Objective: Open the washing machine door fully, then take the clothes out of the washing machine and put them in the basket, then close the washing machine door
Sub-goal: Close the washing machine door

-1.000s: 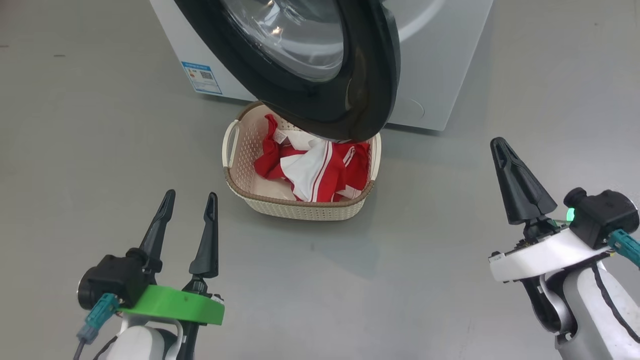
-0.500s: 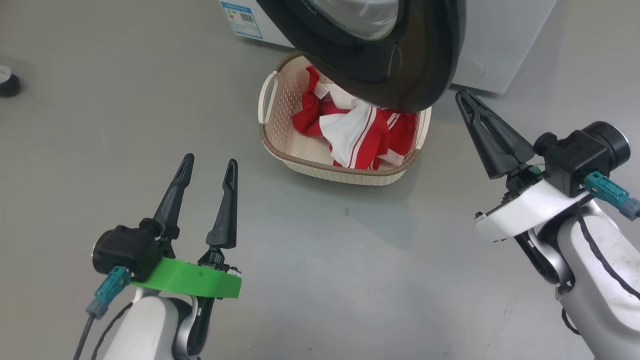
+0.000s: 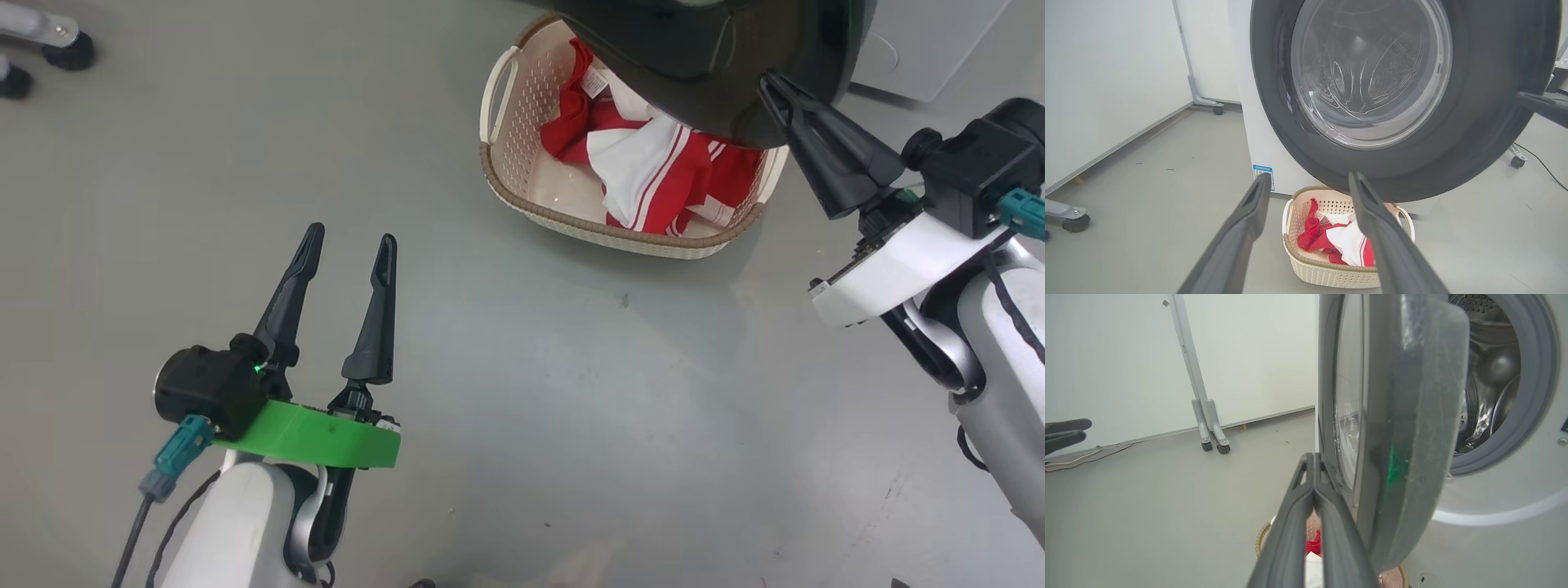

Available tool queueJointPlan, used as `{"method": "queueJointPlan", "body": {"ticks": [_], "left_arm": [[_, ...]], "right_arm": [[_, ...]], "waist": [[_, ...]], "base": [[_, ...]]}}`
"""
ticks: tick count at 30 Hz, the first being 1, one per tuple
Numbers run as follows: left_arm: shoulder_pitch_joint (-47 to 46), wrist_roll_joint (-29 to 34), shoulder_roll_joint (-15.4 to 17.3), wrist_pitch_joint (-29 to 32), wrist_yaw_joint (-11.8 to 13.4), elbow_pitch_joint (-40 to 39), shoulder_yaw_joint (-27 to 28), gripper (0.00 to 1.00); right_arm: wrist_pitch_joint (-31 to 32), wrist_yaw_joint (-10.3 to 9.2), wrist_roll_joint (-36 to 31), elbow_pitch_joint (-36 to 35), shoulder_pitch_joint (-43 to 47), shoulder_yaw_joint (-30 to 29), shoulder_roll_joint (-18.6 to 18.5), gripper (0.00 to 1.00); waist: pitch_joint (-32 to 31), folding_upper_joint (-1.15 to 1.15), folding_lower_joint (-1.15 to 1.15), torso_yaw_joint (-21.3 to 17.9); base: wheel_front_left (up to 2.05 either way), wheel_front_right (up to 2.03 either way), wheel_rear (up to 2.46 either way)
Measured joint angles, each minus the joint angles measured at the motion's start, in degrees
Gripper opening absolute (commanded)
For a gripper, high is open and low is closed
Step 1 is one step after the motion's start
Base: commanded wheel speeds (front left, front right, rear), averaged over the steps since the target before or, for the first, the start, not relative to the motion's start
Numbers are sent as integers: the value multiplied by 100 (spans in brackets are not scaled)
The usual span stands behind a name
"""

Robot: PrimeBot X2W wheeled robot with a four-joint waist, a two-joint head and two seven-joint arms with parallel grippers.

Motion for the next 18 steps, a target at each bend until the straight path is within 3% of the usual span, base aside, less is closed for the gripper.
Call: {"method": "queueJointPlan", "body": {"ticks": [18], "left_arm": [[-241,-253,-26,0,36,-197,-143,100]], "right_arm": [[-25,51,372,311,-946,-339,-314,0]], "waist": [[607,0,0,30]], "base": [[0,0,0]]}}
